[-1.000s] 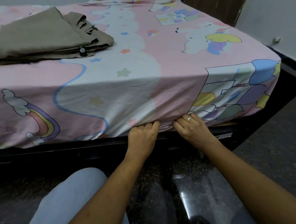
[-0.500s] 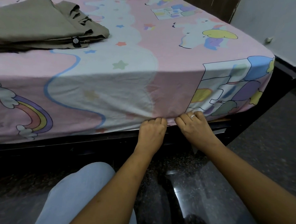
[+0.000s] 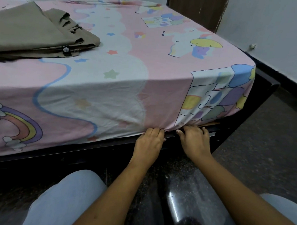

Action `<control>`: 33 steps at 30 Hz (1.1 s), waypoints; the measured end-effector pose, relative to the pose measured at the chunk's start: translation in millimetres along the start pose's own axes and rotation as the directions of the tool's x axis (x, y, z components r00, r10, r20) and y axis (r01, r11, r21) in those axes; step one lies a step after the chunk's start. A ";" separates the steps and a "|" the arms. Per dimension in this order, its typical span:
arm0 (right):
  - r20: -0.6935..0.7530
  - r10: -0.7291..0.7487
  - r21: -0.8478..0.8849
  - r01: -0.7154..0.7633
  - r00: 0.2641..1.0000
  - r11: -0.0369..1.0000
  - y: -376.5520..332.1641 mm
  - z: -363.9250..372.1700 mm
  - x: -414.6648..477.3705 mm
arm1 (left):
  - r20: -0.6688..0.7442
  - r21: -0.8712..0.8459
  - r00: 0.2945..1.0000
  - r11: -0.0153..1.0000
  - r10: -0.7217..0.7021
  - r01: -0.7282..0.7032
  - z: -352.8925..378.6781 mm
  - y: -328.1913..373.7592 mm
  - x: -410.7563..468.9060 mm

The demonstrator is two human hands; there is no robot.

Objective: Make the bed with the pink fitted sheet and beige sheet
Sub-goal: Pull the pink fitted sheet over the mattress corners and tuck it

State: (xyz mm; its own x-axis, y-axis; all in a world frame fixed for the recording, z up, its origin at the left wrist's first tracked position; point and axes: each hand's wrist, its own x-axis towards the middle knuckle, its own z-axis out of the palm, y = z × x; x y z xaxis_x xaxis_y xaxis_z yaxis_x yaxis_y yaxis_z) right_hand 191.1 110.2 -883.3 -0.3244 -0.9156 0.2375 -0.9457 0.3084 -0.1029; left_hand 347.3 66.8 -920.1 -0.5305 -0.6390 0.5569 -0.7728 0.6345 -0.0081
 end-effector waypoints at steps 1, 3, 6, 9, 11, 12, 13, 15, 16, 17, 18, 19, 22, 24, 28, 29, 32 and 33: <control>0.044 0.071 0.001 -0.071 0.997 0.997 -2.6 0.3 0.2 | 0.016 -0.020 1.000 1.000 -0.008 0.009 -0.1 1.7 0.9; 0.091 0.207 0.065 -0.213 0.974 0.975 -4.9 2.3 4.1 | 0.041 -0.045 0.999 0.999 -0.026 0.028 -1.8 4.5 1.7; 0.122 0.418 0.259 -0.435 0.900 0.862 -8.1 3.4 11.3 | 0.067 -0.058 0.997 0.997 -0.045 0.049 -6.2 5.0 3.6; 0.108 0.522 0.326 -0.526 0.846 0.786 -6.8 1.2 18.0 | 0.086 -0.104 0.996 0.993 -0.040 0.049 -7.8 3.8 1.9; 0.099 0.554 0.311 -0.554 0.827 0.772 -2.8 -1.2 22.4 | 0.091 -0.123 0.995 0.992 -0.030 0.042 -7.9 2.7 0.2; 0.094 0.556 0.300 -0.556 0.826 0.775 -0.8 -1.7 23.8 | 0.089 -0.125 0.996 0.992 -0.024 0.035 -8.2 2.1 -0.8; 0.085 0.557 0.289 -0.555 0.826 0.780 1.1 -1.5 24.8 | 0.088 -0.124 0.996 0.992 -0.016 0.027 -8.5 1.2 -1.6; 0.080 0.577 0.262 -0.576 0.813 0.774 5.2 -1.9 26.1 | 0.086 -0.120 0.996 0.993 0.003 0.007 -9.0 -0.6 -3.7; 0.087 0.599 0.245 -0.600 0.796 0.761 7.5 -2.5 27.3 | 0.083 -0.118 0.996 0.993 0.012 -0.002 -8.8 -1.6 -4.3; 0.105 0.624 0.225 -0.630 0.774 0.743 10.2 -3.3 28.5 | 0.084 -0.120 0.996 0.993 0.015 -0.005 -8.7 -2.0 -4.4; 0.129 0.643 0.205 -0.655 0.755 0.727 12.8 -4.0 29.9 | 0.086 -0.122 0.996 0.993 0.014 -0.004 -8.6 -2.1 -4.0; 0.153 0.652 0.192 -0.669 0.743 0.718 14.8 -4.5 31.5 | 0.089 -0.123 0.996 0.992 0.011 0.000 -8.2 -1.6 -3.4; 0.199 0.632 0.251 -0.663 0.749 0.706 15.3 -1.9 34.3 | 0.084 -0.115 0.997 0.993 0.000 0.010 -8.0 1.6 -1.7; 0.156 0.629 0.319 -0.641 0.762 0.698 12.7 3.6 34.4 | 0.077 -0.106 0.997 0.994 0.000 0.008 -8.8 2.2 -1.4; 0.078 0.611 0.342 -0.597 0.788 0.726 9.1 8.1 33.2 | 0.078 -0.104 0.997 0.994 -0.004 0.013 -9.9 0.3 -2.9; 0.063 0.604 0.326 -0.589 0.794 0.740 10.5 6.6 33.7 | 0.077 -0.103 0.997 0.995 0.001 0.007 -10.2 0.1 -3.5; 0.014 0.574 0.264 -0.557 0.819 0.788 21.7 -0.2 34.8 | 0.076 -0.091 0.997 0.996 0.021 -0.014 -13.8 -0.8 -3.6; 0.011 0.568 0.256 -0.552 0.823 0.794 26.8 -2.2 35.0 | 0.077 -0.087 0.997 0.996 0.027 -0.021 -15.3 -1.4 -3.5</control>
State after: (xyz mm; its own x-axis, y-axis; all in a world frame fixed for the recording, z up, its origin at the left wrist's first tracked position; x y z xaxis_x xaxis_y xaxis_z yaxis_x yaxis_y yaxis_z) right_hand 154.3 87.0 -875.6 -0.8040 -0.5811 0.1261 -0.5663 0.6837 -0.4603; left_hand 355.5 74.8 -909.4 -0.5766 -0.6529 0.4911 -0.7286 0.6830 0.0525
